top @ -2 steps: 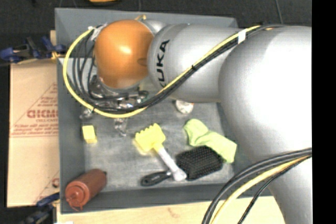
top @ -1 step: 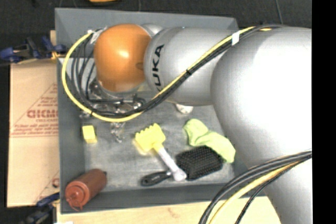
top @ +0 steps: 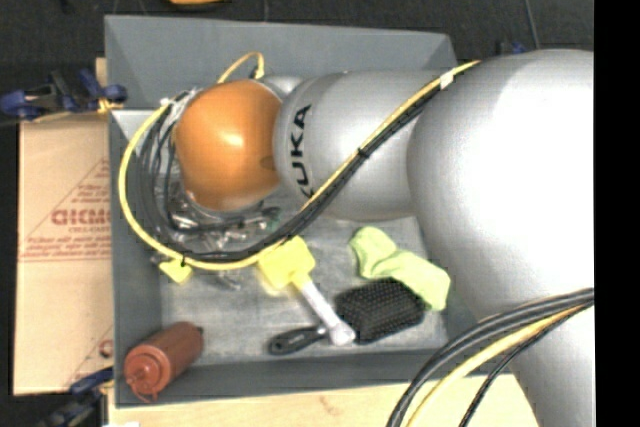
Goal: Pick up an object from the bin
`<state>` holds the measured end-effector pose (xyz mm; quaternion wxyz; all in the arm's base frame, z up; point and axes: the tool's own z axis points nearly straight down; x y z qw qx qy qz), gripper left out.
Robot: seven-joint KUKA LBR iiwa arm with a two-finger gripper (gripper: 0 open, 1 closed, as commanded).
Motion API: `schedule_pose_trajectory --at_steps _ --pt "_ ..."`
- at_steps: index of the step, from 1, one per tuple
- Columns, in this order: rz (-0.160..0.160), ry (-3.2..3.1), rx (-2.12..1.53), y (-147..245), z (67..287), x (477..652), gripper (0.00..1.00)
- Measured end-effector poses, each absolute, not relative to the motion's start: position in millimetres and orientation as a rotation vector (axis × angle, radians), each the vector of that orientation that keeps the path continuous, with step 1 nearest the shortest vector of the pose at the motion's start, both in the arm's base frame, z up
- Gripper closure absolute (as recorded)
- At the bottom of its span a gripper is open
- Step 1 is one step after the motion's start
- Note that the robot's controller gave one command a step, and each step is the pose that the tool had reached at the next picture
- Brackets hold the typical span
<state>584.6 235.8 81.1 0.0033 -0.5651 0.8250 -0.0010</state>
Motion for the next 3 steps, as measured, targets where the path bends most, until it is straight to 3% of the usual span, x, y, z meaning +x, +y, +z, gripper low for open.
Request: schedule_pose_trajectory --at_steps 1,2,3 --pt "0.0 2.698 -1.608 233.5 74.6 571.0 0.0" --pt "-0.001 2.642 -1.691 226.5 79.4 581.2 0.0" --pt "-0.001 2.253 -2.183 227.5 93.5 578.3 0.0"
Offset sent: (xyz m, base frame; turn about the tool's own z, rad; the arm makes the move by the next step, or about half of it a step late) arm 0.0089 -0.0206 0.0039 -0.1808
